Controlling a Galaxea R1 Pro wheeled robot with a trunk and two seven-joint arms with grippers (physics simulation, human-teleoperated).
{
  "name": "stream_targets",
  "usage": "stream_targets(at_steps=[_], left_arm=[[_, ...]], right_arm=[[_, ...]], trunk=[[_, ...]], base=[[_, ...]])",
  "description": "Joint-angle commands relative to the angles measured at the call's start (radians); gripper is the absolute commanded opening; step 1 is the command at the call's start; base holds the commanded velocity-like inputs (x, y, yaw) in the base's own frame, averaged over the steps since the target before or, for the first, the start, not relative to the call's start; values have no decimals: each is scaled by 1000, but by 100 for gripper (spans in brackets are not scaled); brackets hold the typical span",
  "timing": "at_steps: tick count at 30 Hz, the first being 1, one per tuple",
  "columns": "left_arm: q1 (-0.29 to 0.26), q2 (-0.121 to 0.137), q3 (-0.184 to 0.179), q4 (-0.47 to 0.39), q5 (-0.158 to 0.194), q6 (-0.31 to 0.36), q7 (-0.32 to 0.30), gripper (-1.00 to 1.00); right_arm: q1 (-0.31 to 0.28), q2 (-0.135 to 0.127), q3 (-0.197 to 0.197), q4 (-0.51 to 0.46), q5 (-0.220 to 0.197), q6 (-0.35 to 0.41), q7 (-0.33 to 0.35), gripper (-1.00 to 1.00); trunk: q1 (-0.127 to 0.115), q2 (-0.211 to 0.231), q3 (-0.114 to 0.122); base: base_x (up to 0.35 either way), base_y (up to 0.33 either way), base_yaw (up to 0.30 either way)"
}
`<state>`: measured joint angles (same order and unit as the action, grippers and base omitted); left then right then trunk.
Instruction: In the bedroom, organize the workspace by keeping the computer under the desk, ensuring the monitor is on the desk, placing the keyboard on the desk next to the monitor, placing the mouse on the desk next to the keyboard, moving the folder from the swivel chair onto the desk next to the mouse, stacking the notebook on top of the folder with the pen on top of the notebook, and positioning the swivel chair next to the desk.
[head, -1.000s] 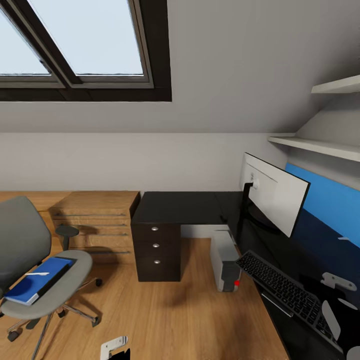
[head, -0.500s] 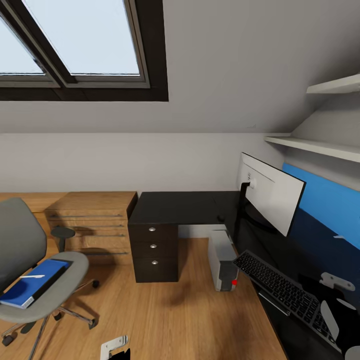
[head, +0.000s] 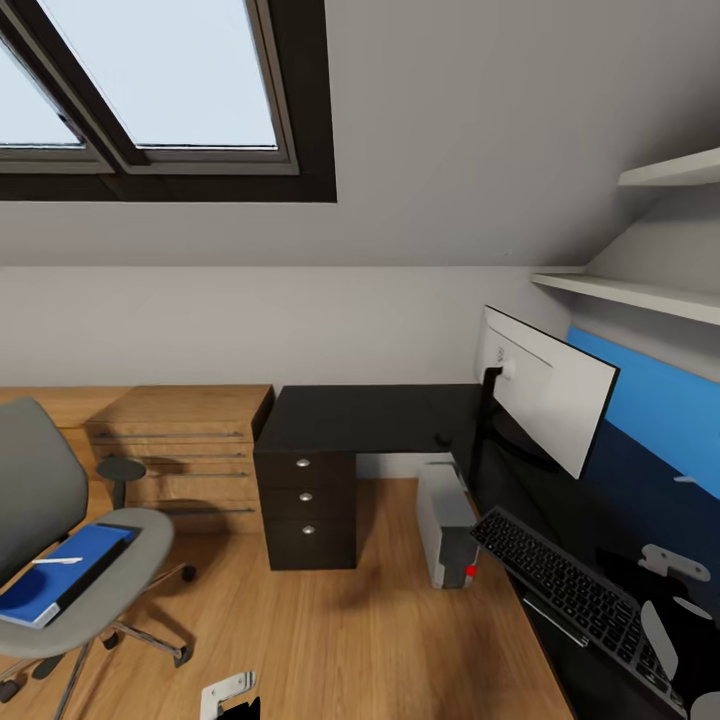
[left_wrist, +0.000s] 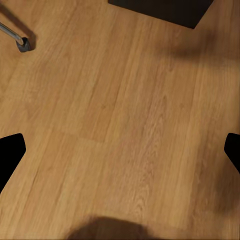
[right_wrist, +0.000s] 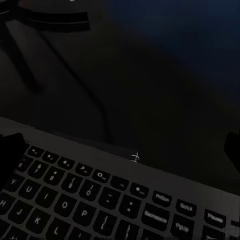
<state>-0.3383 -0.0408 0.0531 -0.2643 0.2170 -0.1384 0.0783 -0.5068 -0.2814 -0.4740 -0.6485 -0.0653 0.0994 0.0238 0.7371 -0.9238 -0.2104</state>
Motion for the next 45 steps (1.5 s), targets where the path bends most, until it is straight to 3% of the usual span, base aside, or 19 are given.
stream_targets(at_steps=[1,12,14,19,23,29,45], left_arm=[[-1,-1,5,0,0,-3,0,100],[-1,-1,5,1,0,-3,1,100],[-1,-1,5,2,-1,-3,0,100],[-1,-1,5,1,-1,-3,-1,100],[-1,-1,5,2,-1,-4,-3,100],[-1,1,5,2,-1,-3,0,100],[-1,1,5,16,-1,-4,-6,100]], right_arm=[[-1,0,-2,-1,-7,5,2,100],[-2,-11,0,55,-5,11,-8,100],[-30,-30,2,83,3,12,-46,100],[-112,-54,3,175,32,9,-58,100],[-142,-60,3,211,46,4,-61,100],[-150,-62,2,260,50,4,-63,100],[-150,-65,2,270,51,7,-71,100]], trunk=[[0,-1,-1],[0,-1,-1],[0,-1,-1],[0,-1,-1],[0,-1,-1],[0,-1,-1],[0,-1,-1]], base=[[58,0,0],[13,0,0],[0,0,0],[17,0,0],[200,0,0],[62,0,0],[133,0,0]])
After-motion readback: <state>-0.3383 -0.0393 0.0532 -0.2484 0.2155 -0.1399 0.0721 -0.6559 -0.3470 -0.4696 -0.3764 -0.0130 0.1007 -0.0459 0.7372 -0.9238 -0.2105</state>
